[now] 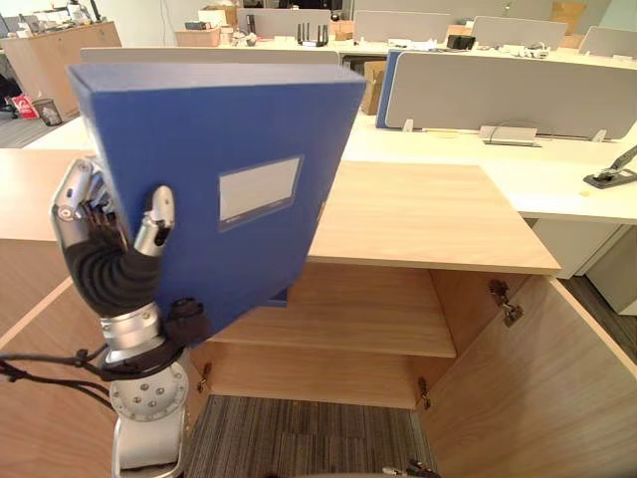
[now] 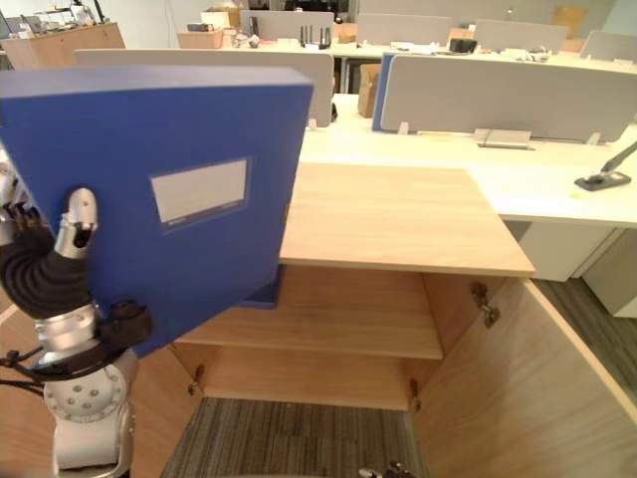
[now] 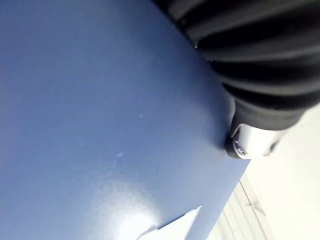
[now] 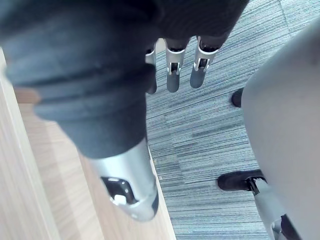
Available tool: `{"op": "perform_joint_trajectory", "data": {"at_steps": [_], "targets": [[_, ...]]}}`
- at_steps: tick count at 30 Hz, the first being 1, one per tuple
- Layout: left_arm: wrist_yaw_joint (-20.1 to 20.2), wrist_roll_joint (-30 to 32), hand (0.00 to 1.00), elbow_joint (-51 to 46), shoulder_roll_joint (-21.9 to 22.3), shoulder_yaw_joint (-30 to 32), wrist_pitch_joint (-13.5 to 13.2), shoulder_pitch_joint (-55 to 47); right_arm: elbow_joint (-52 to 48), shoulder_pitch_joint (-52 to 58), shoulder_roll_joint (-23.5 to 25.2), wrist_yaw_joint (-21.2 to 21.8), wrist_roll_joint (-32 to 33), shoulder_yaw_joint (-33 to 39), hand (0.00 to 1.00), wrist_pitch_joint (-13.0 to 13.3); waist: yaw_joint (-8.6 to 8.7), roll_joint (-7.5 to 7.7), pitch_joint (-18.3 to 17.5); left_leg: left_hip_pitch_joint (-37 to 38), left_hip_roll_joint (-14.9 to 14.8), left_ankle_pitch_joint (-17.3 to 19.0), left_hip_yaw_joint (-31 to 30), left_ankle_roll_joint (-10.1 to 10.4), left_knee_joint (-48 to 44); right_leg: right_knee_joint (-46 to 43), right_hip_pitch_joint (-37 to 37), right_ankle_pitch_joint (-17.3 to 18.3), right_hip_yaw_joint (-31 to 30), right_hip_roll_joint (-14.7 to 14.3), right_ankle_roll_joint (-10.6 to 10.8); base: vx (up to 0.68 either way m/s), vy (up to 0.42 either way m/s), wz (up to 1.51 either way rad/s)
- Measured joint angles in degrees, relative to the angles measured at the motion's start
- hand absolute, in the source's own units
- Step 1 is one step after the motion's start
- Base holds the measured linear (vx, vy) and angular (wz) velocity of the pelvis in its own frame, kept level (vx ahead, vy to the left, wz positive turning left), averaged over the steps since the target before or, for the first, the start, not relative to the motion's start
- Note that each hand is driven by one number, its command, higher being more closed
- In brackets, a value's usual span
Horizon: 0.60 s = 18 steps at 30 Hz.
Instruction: Walk over to the cabinet, pick up the folder, carry it to the office cabinet, place the folder inside the office cabinet, then close the office cabinet door
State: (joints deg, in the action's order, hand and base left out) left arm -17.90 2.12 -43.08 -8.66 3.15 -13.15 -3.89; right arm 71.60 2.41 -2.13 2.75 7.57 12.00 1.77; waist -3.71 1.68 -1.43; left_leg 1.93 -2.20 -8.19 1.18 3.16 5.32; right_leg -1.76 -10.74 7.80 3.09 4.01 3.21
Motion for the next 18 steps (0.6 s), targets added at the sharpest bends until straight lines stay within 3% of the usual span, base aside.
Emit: {"op": "perform_joint_trajectory", "data": {"at_steps": [3, 5, 10, 14, 18], "targets": [[2.3, -9.8, 1.0, 0.0, 0.9, -0.5, -1.2, -0.2, -0.2, 0.1, 0.0, 0.0, 1.1, -0.9, 0.0, 0.1, 0.0, 0.1, -0.1, 0.0, 0.0, 0.0, 0.0, 0.0, 0.0, 0.0, 0.0, 0.0, 0.0, 0.0, 0.0, 0.0, 0.0, 0.0], [4.0, -17.3, 1.0, 0.0, 2.0, -0.6, -2.5, -1.1, -2.6, 1.4, -0.2, -0.1, 6.9, -3.7, 0.0, 0.7, 0.02, 0.15, -0.1, 0.0, -0.1, 0.0, 0.1, 0.0, 0.0, -0.1, 0.0, 0.0, 0.0, 0.1, 0.0, 0.0, 0.0, 0.0], [5.1, -24.6, 1.0, 0.0, 4.3, -0.5, -3.4, -4.6, -9.3, 3.0, 1.4, -1.0, 20.4, -7.0, 0.0, 3.3, 0.44, 0.08, -0.2, 0.2, -0.3, -0.1, 1.1, 0.0, 0.0, -0.7, 0.5, 0.0, -0.2, 0.0, 0.0, 0.0, 0.0, -0.07], [6.3, -29.0, 1.0, 0.0, 5.1, -0.4, -3.7, -9.2, -27.4, 9.7, 5.5, -0.5, 35.5, -11.9, 0.0, 5.8, 0.97, 0.06, -0.3, 0.3, -0.8, -0.1, 1.9, 0.1, 0.0, -1.1, 1.2, 0.0, -0.8, -0.1, 0.0, -0.04, -0.005, -0.09], [6.5, -31.0, 1.0, 0.0, 5.2, 0.4, -3.8, -11.8, -44.7, 15.9, 5.7, 0.0, 39.4, -12.7, 0.0, 7.5, 1.26, 0.03, -0.5, 0.4, -1.1, 0.0, 3.3, 0.1, 0.0, -1.2, 1.8, 0.0, -2.1, -0.3, 0.0, -0.04, 0.006, -0.17]]}}
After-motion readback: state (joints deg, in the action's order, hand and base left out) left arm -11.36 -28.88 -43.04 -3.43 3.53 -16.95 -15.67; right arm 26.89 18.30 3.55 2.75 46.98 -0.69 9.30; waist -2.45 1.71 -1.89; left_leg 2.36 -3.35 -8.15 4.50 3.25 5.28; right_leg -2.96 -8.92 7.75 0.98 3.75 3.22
